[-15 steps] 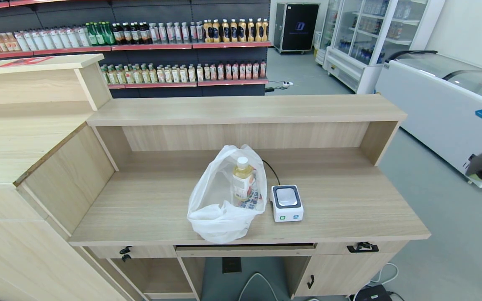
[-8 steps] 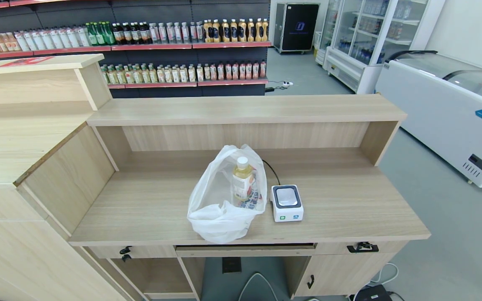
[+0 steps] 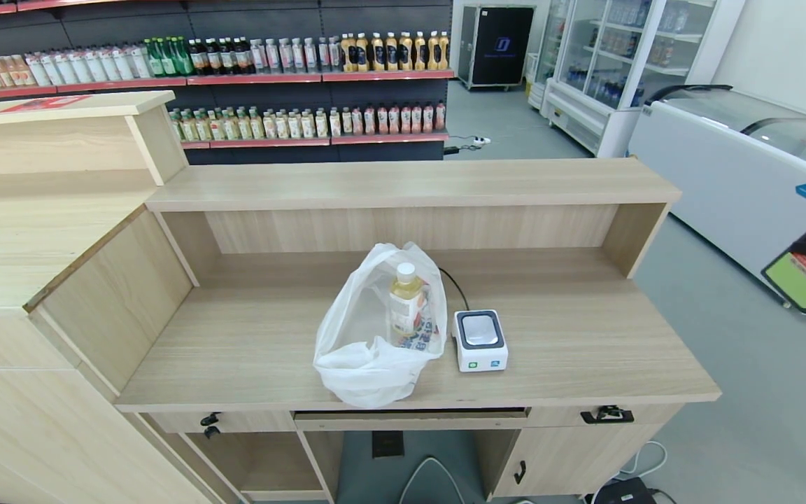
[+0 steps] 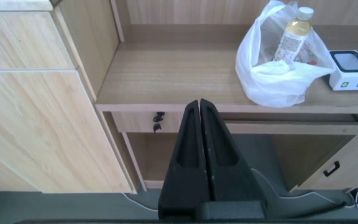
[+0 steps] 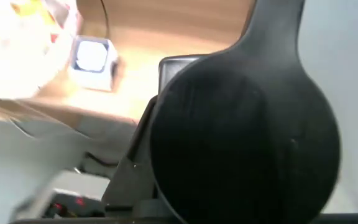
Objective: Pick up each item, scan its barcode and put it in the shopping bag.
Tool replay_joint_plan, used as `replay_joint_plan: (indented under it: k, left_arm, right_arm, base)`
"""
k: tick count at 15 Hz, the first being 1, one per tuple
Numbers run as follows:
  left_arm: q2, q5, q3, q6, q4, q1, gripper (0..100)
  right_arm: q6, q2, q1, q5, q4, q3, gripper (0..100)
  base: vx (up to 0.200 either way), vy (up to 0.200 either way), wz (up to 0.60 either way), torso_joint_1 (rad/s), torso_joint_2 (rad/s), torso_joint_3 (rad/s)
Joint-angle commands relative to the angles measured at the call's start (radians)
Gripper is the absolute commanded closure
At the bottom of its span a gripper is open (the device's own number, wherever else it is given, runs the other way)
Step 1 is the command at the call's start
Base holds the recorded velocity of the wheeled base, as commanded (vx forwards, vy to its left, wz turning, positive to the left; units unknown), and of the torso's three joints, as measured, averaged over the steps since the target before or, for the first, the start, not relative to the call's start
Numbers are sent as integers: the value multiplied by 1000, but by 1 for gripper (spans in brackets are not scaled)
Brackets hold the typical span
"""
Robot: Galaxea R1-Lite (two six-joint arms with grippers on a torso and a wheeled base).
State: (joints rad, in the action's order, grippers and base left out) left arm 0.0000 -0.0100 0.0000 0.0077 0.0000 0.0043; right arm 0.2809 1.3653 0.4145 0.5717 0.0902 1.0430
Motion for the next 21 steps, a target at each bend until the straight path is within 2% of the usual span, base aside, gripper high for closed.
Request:
replay_joint_plan:
  k: [1, 3, 4, 5, 8, 10, 12, 15, 17, 21]
  left_arm:
    - [0, -1, 0, 0, 0, 0, 100]
    - [0, -1, 0, 0, 0, 0, 100]
    - [0, -1, 0, 0, 0, 0, 100]
    - [0, -1, 0, 0, 0, 0, 100]
    - [0, -1, 0, 0, 0, 0, 100]
    - [0, -1, 0, 0, 0, 0, 100]
    - [0, -1, 0, 0, 0, 0, 100]
    - [0, -1, 0, 0, 0, 0, 100]
    - [0, -1, 0, 0, 0, 0, 100]
    - [0, -1, 0, 0, 0, 0, 100]
  right_arm:
    - [-206, 195, -82, 22, -96, 74, 100]
    - [-312, 336, -91, 103, -144, 131, 100]
    - [-316, 393, -91, 117, -132, 164, 100]
    - [-324, 439, -91, 128, -83, 210, 100]
    - [-330, 538, -85, 301, 118, 341, 100]
    - [-322, 572, -85, 412, 128, 354, 100]
    - [-253, 626, -91, 441, 125, 368, 100]
    - [-42, 699, -109, 537, 129, 359, 100]
    - [46, 730, -126, 579, 129, 338, 100]
    - [73, 813, -175, 579, 120, 391, 100]
  base:
    - [0, 0, 0, 0, 0, 0]
    - [0, 0, 0, 0, 0, 0]
    - [0, 0, 0, 0, 0, 0]
    - [0, 0, 0, 0, 0, 0]
    - [0, 0, 0, 0, 0, 0]
    - [0, 0, 0, 0, 0, 0]
    - [0, 0, 0, 0, 0, 0]
    - [0, 0, 0, 0, 0, 0]
    - [0, 0, 0, 0, 0, 0]
    - [0, 0, 0, 0, 0, 0]
